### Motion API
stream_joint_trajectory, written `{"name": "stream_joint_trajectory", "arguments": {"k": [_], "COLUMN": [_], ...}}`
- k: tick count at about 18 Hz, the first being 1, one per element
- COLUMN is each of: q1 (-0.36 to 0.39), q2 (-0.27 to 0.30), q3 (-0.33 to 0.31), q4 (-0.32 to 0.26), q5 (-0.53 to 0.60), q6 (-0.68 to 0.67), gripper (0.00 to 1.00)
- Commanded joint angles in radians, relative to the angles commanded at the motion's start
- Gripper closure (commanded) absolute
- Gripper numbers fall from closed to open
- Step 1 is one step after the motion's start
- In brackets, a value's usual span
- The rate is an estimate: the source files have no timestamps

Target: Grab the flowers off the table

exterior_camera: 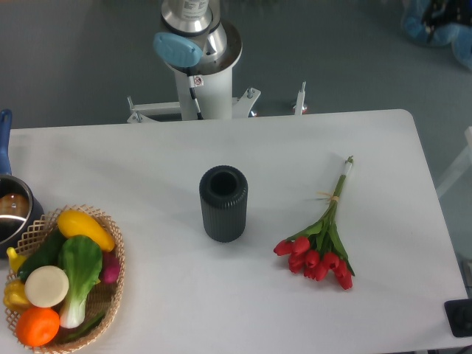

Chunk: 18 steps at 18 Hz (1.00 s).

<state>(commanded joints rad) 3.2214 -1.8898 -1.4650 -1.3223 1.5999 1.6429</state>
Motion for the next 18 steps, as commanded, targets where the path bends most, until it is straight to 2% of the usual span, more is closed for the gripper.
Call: {"name": "stream_joint_trajectory", "arguments": {"k": [5,7,8,11,14,18], "q1": [-0.012,-0.035,-0.034,-0.016,-0.011,-0.026], "q2": [0.014,0.035,0.047,0.087,0.095,0.100], "q3": [-0.028,-0.069,-0.104,-0.270,-0.348,-0.394], "q4": [0.003,0.018,0.044,0.228,0.273,0.291], "q5": [0.009,0.009,-0.003,-0.093,-0.127,-0.127], "q6": [0.011,-0.001,-0.002,-0.093,-0.130,-0.137], "gripper": [0.00,0.00,0.00,0.00,0.00,0.00]}}
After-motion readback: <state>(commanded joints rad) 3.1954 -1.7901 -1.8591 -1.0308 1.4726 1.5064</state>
